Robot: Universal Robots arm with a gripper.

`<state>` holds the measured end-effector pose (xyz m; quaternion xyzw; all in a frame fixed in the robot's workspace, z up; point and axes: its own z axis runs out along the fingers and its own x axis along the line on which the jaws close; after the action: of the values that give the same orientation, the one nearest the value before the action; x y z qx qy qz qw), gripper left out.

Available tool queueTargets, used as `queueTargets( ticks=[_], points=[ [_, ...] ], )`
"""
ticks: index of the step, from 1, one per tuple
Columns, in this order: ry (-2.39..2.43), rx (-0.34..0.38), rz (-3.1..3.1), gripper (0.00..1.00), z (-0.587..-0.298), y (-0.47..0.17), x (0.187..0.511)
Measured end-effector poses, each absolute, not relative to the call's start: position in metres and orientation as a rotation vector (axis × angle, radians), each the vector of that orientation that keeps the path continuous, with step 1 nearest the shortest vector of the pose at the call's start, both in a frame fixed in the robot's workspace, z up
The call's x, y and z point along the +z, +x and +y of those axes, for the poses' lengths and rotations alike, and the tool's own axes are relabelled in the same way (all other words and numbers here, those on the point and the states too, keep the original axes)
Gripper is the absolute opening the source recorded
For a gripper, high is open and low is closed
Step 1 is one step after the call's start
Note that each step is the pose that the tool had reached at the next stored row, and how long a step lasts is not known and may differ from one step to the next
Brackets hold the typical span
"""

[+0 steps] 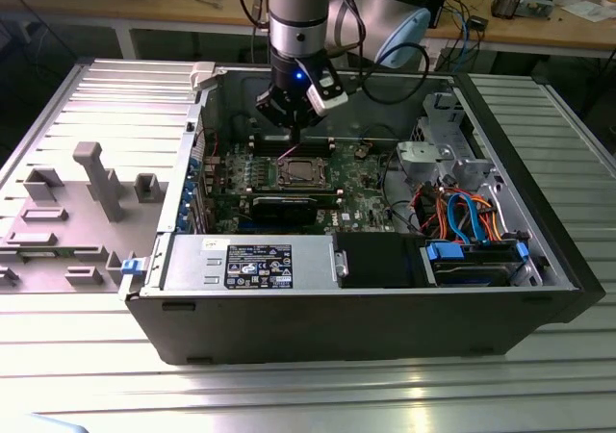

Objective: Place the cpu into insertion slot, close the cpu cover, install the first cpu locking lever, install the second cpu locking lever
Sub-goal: 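Install the first cpu locking lever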

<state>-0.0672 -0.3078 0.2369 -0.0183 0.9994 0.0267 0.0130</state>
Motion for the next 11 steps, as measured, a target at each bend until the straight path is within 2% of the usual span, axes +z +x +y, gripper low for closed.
queueTargets(
  ticks=[11],
  points=[
    [-0.057,0.082,3.114,0.11,-0.3031,-0.061,0.2327]
  ],
)
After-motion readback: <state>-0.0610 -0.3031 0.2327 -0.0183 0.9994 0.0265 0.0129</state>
